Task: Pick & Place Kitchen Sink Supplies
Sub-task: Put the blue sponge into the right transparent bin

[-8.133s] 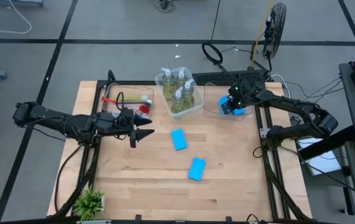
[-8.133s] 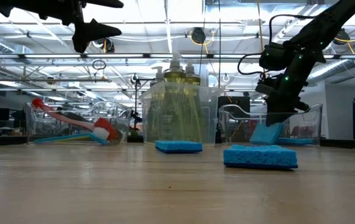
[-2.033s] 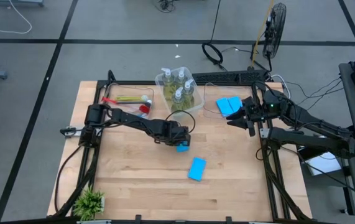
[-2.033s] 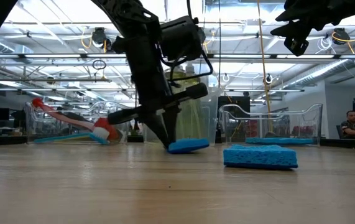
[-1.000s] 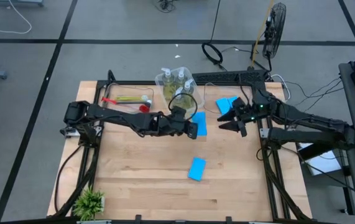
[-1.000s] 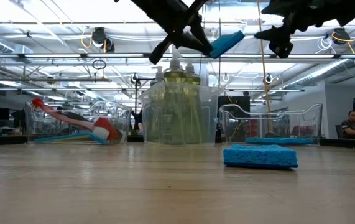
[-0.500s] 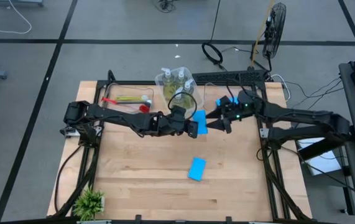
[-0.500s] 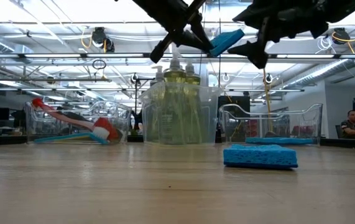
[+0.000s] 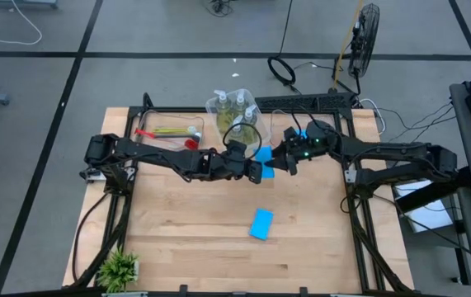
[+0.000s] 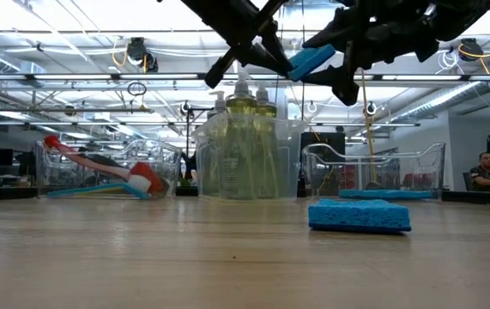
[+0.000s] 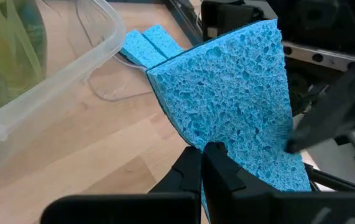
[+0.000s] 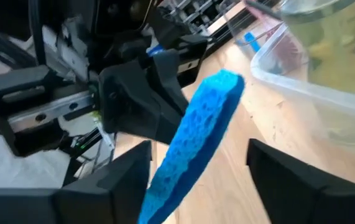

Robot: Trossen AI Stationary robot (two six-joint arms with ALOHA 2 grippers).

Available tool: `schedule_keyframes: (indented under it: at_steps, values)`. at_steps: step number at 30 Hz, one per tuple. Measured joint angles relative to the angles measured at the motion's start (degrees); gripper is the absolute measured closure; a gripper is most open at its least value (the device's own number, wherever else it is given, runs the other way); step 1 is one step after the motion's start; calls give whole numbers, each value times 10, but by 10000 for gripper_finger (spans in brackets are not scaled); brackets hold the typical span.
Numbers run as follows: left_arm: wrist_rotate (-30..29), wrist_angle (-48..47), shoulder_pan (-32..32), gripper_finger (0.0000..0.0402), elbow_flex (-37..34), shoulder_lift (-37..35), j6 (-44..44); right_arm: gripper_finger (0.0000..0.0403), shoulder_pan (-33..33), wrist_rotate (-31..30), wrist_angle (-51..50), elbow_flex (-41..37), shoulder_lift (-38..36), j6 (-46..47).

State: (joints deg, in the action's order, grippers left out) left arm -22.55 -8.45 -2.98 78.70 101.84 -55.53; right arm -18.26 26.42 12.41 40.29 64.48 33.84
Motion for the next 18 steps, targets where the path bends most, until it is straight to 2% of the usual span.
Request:
schedule_keyframes:
  at_steps: [5,12,14,18]
  values:
    - [0,-9,0,401,0,0,-1,219,0,-26,1,0,0,5]
    - [-1,-9,0,401,0,0,0,374,0,-26,-1,0,-1,-5]
    - [-1,-9,0,401,0,0,2,390,0,-25,-1,0,-1,-15]
    - [-1,-8,0,395,0,0,7,394,0,-25,-7,0,-1,-6]
